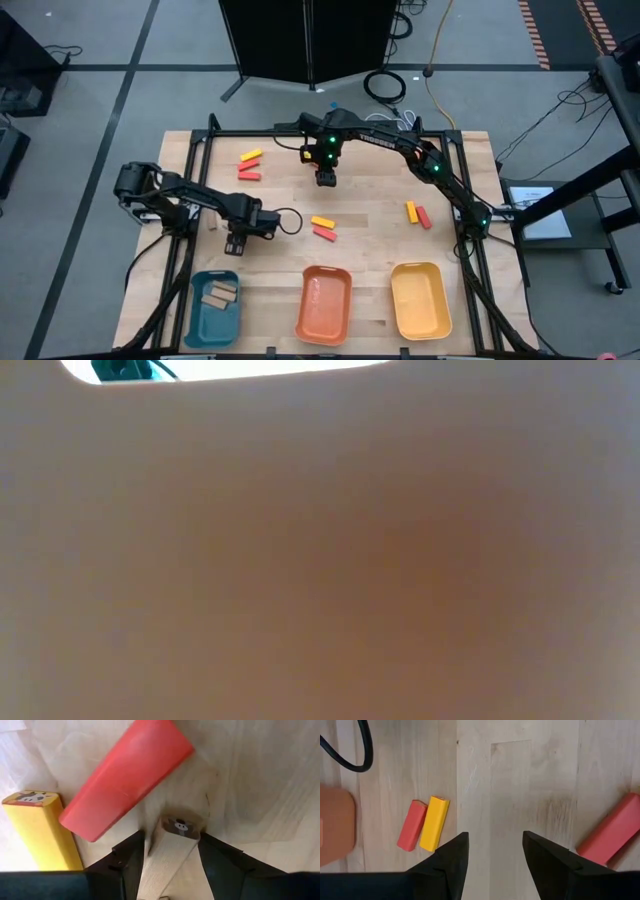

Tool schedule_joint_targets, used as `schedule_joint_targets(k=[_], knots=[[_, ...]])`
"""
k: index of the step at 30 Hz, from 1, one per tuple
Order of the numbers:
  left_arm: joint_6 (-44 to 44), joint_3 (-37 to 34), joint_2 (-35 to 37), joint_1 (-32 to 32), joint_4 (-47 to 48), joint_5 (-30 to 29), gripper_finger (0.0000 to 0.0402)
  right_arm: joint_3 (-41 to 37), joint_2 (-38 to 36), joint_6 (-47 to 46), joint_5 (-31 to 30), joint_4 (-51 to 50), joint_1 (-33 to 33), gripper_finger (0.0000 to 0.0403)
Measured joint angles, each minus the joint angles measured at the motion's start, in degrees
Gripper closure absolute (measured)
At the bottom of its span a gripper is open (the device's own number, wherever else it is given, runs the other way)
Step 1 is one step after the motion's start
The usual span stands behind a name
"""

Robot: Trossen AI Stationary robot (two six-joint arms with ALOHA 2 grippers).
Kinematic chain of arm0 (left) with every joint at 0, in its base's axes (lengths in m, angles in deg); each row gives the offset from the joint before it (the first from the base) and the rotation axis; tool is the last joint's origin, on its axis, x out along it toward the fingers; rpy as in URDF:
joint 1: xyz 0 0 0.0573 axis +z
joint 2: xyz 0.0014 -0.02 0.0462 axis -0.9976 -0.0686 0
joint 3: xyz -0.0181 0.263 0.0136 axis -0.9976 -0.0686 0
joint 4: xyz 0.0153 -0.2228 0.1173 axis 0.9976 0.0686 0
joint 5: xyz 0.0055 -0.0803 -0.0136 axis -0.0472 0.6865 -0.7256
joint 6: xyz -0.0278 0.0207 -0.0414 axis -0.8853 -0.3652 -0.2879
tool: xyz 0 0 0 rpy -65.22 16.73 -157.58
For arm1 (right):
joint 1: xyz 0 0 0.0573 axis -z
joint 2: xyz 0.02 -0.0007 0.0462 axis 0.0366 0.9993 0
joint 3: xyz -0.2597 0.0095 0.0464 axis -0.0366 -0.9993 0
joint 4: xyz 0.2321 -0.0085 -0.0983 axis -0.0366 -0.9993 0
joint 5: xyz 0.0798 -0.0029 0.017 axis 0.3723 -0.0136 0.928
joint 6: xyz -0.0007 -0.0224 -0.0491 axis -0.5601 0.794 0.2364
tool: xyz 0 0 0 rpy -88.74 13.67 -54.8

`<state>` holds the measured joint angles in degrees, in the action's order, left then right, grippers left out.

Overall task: Sort blocks
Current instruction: Put the bottom left brown block into the blue bin

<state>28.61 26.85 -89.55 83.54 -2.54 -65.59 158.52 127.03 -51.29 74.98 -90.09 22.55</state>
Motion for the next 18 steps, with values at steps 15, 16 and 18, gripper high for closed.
schedule_joint_targets(k=[15,16,18], knots=[[-1.09,1.39,4.25,-0.04,3.37,2.14,0.0323,0.00,0.02,-1.80,0.00,0.17,0.00,0.0222],[-1.91,1.96,4.71,-0.14,4.98,2.16,0.0321,0.00,0.02,-2.10,-0.01,0.16,0.00,0.0222],[-3.41,2.97,5.96,-0.15,6.70,2.22,0.0319,0.00,0.02,-2.91,-0.02,0.13,0.00,0.0222]])
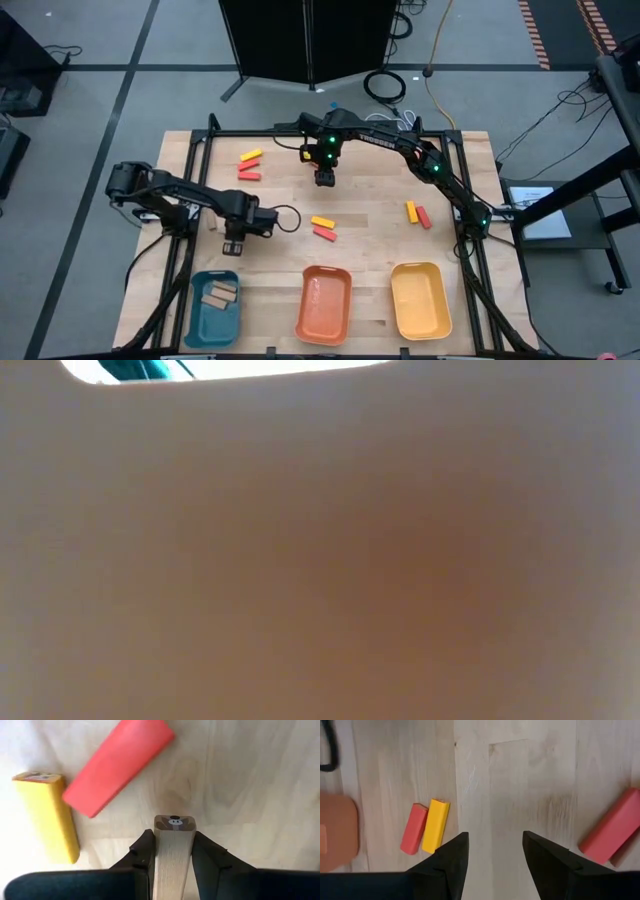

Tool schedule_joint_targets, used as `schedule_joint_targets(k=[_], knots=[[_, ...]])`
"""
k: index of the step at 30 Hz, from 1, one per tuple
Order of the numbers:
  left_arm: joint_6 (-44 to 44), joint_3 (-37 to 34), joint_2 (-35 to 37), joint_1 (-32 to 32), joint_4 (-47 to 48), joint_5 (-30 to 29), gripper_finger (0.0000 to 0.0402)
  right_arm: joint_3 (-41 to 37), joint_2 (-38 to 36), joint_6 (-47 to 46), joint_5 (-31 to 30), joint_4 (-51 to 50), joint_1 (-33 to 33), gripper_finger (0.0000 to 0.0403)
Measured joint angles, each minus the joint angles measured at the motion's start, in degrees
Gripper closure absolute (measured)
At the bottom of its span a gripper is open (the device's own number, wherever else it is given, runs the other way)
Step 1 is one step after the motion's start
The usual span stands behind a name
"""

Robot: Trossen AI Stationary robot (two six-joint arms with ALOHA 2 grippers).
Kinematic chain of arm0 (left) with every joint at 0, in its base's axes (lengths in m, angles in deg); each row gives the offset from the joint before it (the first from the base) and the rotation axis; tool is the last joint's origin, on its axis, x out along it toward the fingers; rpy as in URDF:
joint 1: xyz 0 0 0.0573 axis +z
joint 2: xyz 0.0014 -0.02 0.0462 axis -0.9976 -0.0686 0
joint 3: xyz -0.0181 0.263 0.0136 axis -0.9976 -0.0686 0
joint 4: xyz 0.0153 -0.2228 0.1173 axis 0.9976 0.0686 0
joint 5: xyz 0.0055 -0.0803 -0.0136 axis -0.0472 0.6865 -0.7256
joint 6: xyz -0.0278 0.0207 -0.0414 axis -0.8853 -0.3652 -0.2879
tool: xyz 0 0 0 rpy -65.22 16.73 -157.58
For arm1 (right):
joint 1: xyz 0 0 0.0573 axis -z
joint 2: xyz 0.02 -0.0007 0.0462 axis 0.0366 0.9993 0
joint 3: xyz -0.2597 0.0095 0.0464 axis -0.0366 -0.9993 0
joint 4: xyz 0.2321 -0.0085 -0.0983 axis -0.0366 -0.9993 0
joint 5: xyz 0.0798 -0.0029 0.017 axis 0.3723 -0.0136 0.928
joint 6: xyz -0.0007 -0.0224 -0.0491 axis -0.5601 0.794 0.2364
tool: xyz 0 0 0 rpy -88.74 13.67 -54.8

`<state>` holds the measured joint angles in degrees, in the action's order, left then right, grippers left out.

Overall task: Sort blocks
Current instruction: Put the bottom left brown block into the blue bin

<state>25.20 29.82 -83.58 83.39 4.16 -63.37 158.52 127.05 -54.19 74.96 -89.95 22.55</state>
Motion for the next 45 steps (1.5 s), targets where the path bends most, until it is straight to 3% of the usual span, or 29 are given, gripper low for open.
schedule_joint_targets(k=[9,14,20,25,31,39,45], knots=[[-6.99,5.57,11.74,-1.72,3.91,5.73,0.0318,0.00,0.00,-0.69,0.00,0.49,-0.07,0.0222],[-18.86,8.27,19.30,-6.77,0.96,14.83,0.0318,0.00,0.02,-3.80,0.01,0.67,-0.24,0.0222],[-37.40,7.82,24.43,-17.86,-1.43,15.09,0.0318,0.00,0.04,-4.61,-0.11,0.64,-2.03,0.0222],[-47.39,6.27,24.08,-28.48,-4.31,12.39,0.0318,0.00,0.04,-2.61,-0.02,0.78,-4.25,0.0222],[-52.41,6.18,20.78,-36.37,-9.73,12.06,0.0317,0.00,0.07,-0.79,-0.19,3.41,-6.17,0.0222],[-49.81,6.18,14.39,-40.63,-11.35,6.82,0.0314,0.00,0.07,-1.62,-0.46,15.49,-7.77,0.0222],[-49.49,6.18,10.01,-40.97,-9.42,6.02,0.0264,0.00,0.09,-3.83,-0.57,25.45,-8.35,0.0222]])
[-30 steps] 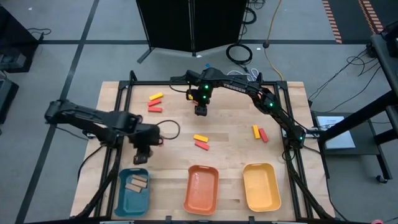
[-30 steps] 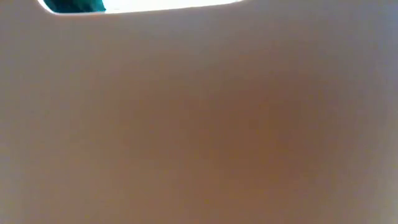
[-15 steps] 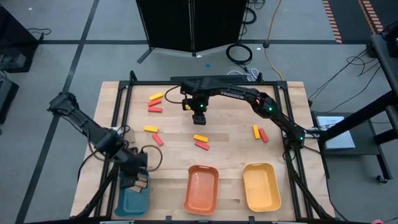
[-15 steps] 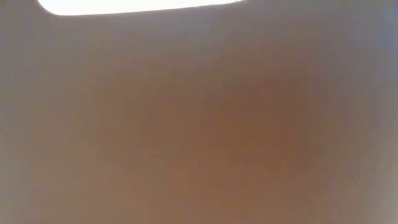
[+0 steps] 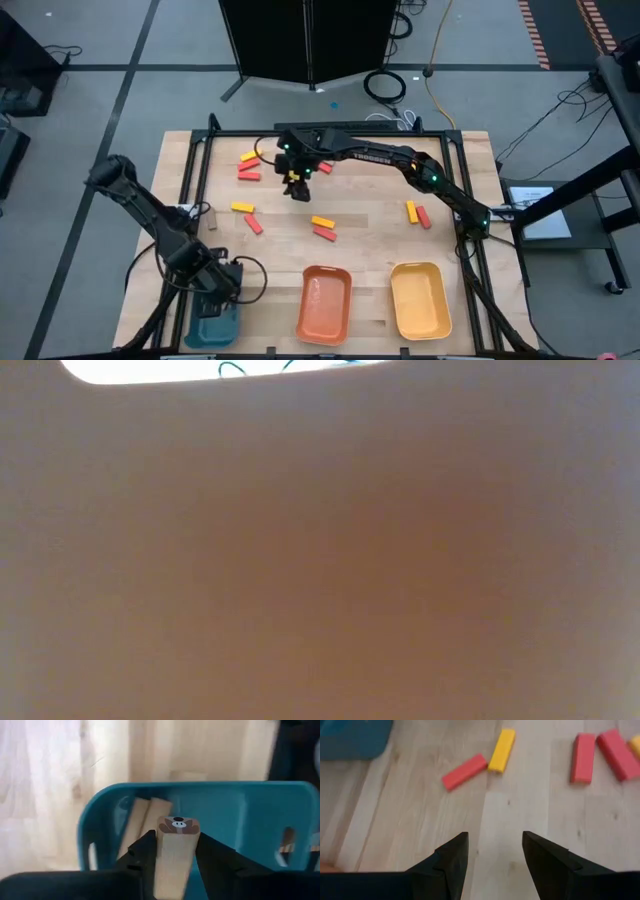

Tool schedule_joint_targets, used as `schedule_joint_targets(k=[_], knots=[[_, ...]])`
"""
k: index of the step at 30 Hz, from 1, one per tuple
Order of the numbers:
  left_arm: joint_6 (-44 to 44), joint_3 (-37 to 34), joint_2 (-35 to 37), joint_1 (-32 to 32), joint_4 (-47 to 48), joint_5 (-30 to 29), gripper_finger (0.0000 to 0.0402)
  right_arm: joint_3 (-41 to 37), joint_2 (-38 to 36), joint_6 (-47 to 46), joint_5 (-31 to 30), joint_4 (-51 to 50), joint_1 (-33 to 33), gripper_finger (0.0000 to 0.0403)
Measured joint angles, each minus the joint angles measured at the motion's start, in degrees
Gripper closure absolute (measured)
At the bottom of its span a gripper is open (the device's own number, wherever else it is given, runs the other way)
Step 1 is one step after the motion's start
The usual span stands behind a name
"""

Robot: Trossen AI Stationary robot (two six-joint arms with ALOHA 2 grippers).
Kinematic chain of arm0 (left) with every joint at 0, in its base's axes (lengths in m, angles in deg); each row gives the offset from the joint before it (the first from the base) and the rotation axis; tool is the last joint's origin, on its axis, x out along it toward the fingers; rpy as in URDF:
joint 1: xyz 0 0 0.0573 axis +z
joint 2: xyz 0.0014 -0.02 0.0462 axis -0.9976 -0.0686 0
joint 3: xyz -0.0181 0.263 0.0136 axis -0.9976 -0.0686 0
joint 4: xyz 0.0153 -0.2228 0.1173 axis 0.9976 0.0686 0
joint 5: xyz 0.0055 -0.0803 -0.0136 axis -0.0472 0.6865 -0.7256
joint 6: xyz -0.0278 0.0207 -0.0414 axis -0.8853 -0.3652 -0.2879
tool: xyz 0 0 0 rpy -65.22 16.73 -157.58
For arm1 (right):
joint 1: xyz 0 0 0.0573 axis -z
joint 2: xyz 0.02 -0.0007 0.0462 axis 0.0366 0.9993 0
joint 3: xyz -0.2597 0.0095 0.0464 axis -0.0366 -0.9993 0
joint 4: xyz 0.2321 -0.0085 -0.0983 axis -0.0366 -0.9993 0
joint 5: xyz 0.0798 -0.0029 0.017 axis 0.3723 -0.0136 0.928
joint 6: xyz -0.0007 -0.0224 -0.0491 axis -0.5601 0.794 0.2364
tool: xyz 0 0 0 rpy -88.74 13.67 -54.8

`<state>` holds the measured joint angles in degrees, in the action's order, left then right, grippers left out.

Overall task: Sort blocks
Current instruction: Put the bottom left brown block into the blue bin

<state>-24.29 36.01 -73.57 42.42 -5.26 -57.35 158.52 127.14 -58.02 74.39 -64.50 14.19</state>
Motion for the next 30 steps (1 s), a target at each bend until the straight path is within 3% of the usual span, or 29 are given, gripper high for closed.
schedule_joint_targets(k=[7,15,19,25,30], knots=[[0.11,-0.02,-2.05,0.01,4.22,0.44,0.0203,0.00,0.02,1.28,0.06,-0.37,-0.07,0.0222],[5.85,-0.02,1.10,0.12,5.09,-0.11,0.0199,0.00,0.02,-2.12,-0.23,-3.27,-0.49,0.0222],[6.06,-0.02,6.18,0.77,8.55,-7.81,0.0199,0.00,0.02,-1.04,-2.81,-0.51,-1.51,0.0222],[1.22,-0.02,20.07,5.89,10.55,-24.51,0.0199,0.00,0.02,3.22,-2.32,0.48,-1.57,0.0222],[-8.03,-0.81,28.54,12.52,13.45,-32.51,0.0199,-0.02,-1.84,5.64,3.78,1.44,-0.17,0.0226]])
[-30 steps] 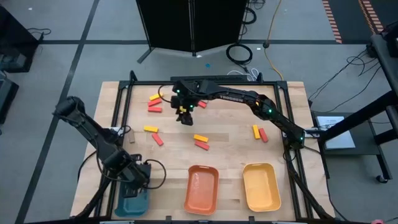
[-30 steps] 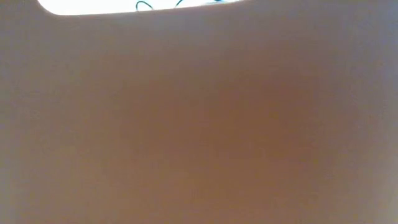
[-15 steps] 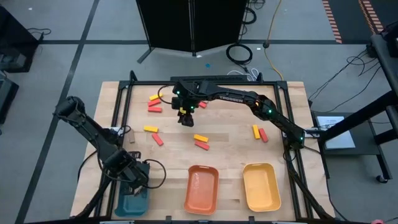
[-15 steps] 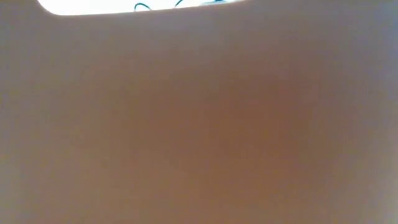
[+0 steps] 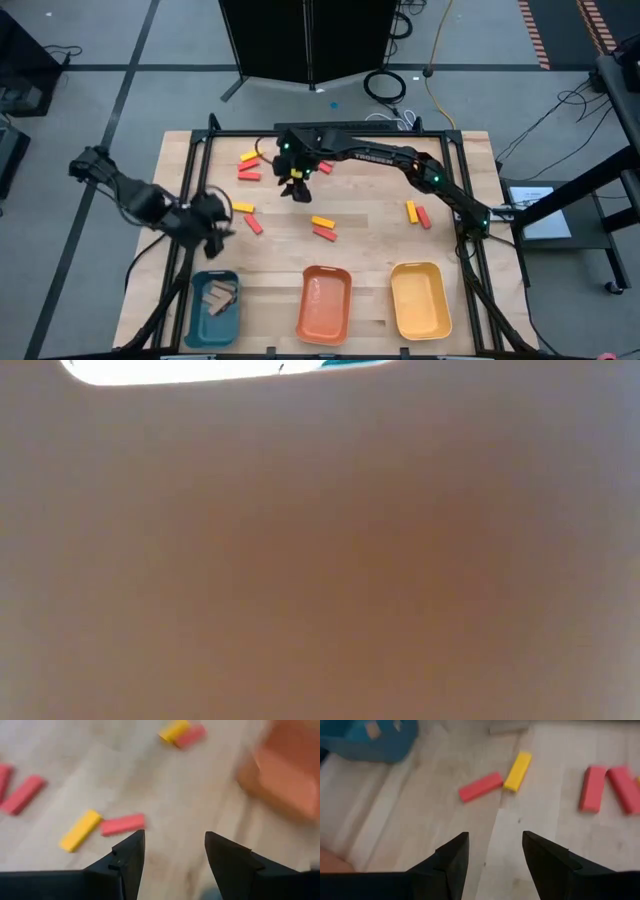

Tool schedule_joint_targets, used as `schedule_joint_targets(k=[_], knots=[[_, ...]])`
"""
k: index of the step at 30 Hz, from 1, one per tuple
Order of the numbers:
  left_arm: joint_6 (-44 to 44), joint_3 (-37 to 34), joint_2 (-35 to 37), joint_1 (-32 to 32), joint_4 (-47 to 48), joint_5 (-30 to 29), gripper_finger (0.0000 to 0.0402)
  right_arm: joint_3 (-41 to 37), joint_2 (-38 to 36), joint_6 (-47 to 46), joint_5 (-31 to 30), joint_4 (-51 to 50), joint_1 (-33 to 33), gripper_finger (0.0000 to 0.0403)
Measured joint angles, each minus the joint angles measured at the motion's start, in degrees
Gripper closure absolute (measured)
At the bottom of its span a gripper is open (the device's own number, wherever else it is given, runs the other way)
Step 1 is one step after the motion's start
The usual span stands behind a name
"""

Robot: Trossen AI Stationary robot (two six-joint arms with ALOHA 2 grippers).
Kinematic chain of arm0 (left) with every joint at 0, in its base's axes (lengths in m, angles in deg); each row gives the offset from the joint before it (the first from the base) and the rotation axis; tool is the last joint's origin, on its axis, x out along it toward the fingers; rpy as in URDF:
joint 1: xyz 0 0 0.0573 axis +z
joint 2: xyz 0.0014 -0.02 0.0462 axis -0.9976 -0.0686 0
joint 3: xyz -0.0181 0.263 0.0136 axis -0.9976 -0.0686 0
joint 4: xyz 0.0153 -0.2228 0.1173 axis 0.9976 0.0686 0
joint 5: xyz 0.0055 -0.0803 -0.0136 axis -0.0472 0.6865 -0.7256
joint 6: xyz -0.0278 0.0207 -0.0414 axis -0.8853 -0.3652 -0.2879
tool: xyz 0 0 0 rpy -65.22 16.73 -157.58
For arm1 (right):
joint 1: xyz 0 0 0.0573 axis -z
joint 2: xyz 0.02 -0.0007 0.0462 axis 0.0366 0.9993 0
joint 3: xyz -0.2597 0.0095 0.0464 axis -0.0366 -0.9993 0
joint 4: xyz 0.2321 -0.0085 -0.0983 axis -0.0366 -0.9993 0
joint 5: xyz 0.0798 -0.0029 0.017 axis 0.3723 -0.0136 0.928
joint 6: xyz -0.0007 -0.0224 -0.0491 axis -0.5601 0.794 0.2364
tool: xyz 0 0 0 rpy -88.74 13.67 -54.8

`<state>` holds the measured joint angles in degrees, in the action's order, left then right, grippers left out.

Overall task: Sort blocks
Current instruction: Put the bottom left brown block into the blue bin

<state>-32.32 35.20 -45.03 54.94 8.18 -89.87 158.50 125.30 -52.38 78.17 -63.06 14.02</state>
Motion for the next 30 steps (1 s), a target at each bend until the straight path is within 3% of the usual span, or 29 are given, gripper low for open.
schedule_joint_targets(k=[4,7,13,18,22,30], knots=[[-7.38,-4.83,3.51,5.40,1.92,-0.36,0.0199,-5.88,-4.39,1.06,0.03,3.19,0.59,0.0251],[-9.74,-8.43,4.32,8.88,2.36,2.45,0.0199,-19.37,-10.83,-0.21,-0.37,13.64,0.81,0.0278],[-9.86,-11.43,3.58,15.96,2.47,3.45,0.0199,-56.62,-30.43,-11.27,-2.01,57.59,0.00,0.0323],[-9.98,-11.50,0.76,24.10,2.21,8.05,0.0199,-77.27,-38.33,-17.61,-7.25,91.07,-2.57,0.0332],[-9.92,-11.50,-3.53,29.85,2.24,13.97,0.0199,-82.89,-39.56,-20.51,-7.91,102.04,-3.17,0.0332],[0.31,-11.50,-14.29,40.03,3.30,24.60,0.0199,-81.24,-39.51,-22.51,-8.06,96.09,-3.10,0.0332]])
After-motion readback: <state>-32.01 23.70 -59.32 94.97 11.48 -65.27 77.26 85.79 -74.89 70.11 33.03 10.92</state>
